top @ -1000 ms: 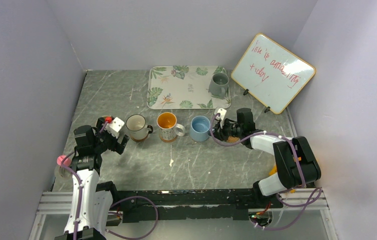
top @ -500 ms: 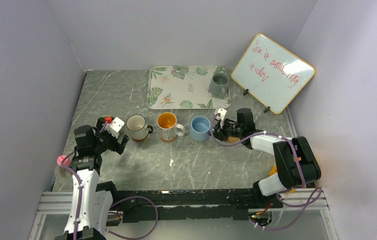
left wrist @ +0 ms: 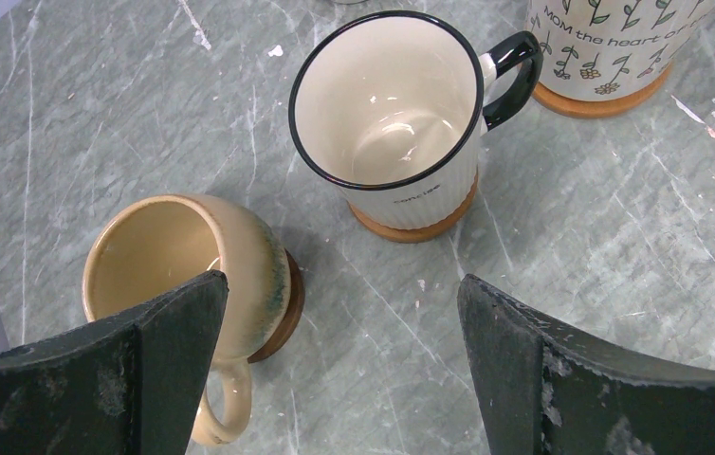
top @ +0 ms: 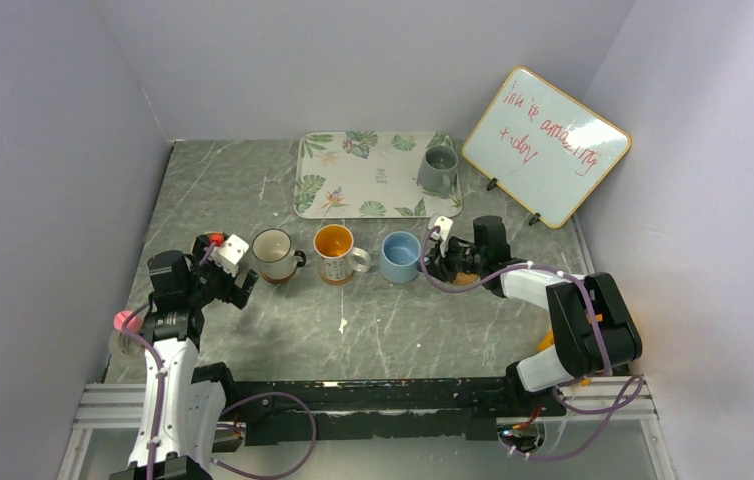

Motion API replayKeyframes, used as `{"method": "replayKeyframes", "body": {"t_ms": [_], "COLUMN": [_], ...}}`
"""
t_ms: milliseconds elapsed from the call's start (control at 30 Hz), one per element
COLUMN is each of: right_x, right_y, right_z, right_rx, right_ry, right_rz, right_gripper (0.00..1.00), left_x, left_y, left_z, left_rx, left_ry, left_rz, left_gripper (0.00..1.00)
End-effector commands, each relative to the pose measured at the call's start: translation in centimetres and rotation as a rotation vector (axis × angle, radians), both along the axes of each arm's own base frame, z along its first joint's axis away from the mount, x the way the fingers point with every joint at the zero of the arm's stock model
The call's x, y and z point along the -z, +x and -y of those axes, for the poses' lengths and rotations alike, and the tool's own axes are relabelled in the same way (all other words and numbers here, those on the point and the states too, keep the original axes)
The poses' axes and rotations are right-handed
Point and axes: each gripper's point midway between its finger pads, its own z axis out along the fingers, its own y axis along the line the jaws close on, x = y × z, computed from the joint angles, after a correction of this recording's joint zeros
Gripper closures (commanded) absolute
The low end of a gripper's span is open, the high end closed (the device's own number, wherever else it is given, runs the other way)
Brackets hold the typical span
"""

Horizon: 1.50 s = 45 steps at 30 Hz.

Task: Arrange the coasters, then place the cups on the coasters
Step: Place the cup on the coaster.

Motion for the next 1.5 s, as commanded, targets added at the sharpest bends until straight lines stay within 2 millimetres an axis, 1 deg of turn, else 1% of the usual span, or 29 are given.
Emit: {"method": "replayKeyframes", "body": {"t_ms": [0, 300, 567, 900, 1467], "right_x": [-3.78, -3.71, -3.72, -3.97, -4.25], "right_y": [1.86, 1.87, 2.18, 2.08, 2.1], "right_z": [-0.99, -0.95, -0.83, -0.67, -0.14], "right_rx": [-0.053, -0.053, -0.034, -0.035, -0.039], "right_ry": [0.046, 0.041, 0.041, 0.037, 0.037], "right_rz": [0.14, 0.136, 0.142, 0.155, 0.151], "right_gripper": [0.8, 0.71, 0.7, 0.79, 0.83], "left_x": [-0.11, -0.11, -0.14, -0.1, -0.15], "left_y": [-0.13, -0.13, -0.13, -0.13, -0.16], "left_z": [0.36, 0.36, 0.38, 0.37, 0.38], "left_rx": [0.028, 0.027, 0.028, 0.028, 0.029], "left_ry": [-0.004, -0.005, -0.005, -0.004, -0.003], "left_rz": [0.007, 0.007, 0.008, 0.007, 0.009], "left_gripper": [0.04, 0.04, 0.04, 0.04, 0.04]}}
